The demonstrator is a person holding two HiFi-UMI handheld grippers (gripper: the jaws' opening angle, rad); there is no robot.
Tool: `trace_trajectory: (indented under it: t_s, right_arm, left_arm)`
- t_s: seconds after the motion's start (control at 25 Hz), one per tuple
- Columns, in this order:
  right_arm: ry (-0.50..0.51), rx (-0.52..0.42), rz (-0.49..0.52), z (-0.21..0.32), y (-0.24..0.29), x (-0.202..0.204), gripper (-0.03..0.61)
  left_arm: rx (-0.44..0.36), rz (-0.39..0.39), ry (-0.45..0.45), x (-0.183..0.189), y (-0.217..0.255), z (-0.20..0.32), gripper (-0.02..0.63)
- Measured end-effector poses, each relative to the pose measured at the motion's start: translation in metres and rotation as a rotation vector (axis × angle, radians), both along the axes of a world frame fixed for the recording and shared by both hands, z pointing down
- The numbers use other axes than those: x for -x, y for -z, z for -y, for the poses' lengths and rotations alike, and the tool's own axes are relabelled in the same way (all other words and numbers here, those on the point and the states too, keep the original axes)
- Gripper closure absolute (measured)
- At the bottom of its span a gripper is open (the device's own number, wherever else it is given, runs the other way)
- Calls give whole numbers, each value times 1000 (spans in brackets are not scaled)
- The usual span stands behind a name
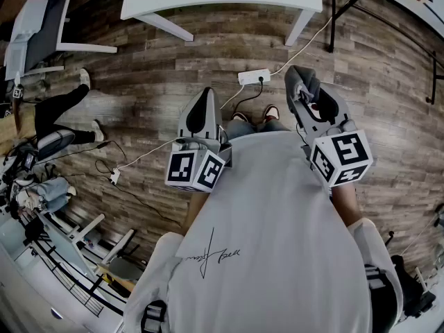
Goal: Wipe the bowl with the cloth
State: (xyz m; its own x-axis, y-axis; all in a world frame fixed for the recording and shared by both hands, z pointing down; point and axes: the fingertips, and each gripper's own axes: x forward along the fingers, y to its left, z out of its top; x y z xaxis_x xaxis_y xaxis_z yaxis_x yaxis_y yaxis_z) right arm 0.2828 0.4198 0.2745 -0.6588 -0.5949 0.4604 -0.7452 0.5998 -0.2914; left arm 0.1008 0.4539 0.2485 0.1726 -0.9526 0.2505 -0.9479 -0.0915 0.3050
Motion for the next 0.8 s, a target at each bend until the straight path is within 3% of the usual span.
trace_trajectory:
  t_s: [0.6,0.8]
  right_arm:
    - [50,36,87,0,-8,-10,402]
    - [68,62,52,13,-13,-2,400]
  left_arm:
    - [22,47,-11,-22,-1,2,617]
    - [32,32,-3,-15,-4,16,617]
